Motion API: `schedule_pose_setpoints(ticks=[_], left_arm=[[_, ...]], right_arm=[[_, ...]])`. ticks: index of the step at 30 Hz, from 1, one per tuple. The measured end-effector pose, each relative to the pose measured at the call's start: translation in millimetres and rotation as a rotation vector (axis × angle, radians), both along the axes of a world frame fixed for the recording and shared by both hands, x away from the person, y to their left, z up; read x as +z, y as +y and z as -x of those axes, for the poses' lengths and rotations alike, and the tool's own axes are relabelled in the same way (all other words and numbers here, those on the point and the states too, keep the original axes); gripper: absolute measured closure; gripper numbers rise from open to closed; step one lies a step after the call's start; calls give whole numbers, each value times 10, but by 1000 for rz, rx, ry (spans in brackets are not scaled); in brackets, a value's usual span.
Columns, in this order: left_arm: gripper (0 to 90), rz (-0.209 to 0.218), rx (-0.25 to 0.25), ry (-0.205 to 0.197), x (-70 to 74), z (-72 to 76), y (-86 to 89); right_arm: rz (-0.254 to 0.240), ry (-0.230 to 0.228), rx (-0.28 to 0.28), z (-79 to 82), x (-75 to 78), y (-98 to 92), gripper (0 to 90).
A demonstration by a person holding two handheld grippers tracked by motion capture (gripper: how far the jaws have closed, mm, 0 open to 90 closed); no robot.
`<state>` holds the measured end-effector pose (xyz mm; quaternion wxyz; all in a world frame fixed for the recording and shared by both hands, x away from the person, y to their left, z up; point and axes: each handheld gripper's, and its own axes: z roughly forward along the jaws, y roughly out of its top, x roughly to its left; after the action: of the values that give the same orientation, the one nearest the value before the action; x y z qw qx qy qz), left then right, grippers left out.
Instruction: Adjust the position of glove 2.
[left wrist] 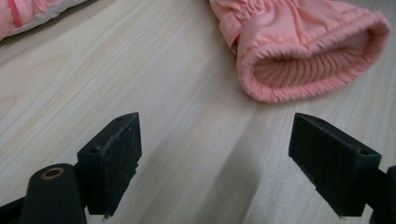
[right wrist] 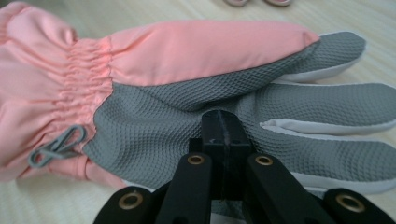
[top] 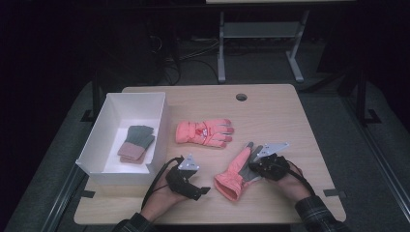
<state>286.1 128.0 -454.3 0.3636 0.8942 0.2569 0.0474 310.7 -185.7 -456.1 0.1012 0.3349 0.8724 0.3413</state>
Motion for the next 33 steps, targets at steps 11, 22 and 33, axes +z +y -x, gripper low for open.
schedule_pose_setpoints(ticks=[11,22,33], left_arm=[[167,-8,-3,4,13,4,30],[170,-14,-4,3,10,-6,29],[498,48,45,26,82,-11,7]], right_arm=[[-1,22,52,328,15,21,900],[-96,-16,8,344,193,-177,694],[-114,-32,-92,443,222,-471,370]])
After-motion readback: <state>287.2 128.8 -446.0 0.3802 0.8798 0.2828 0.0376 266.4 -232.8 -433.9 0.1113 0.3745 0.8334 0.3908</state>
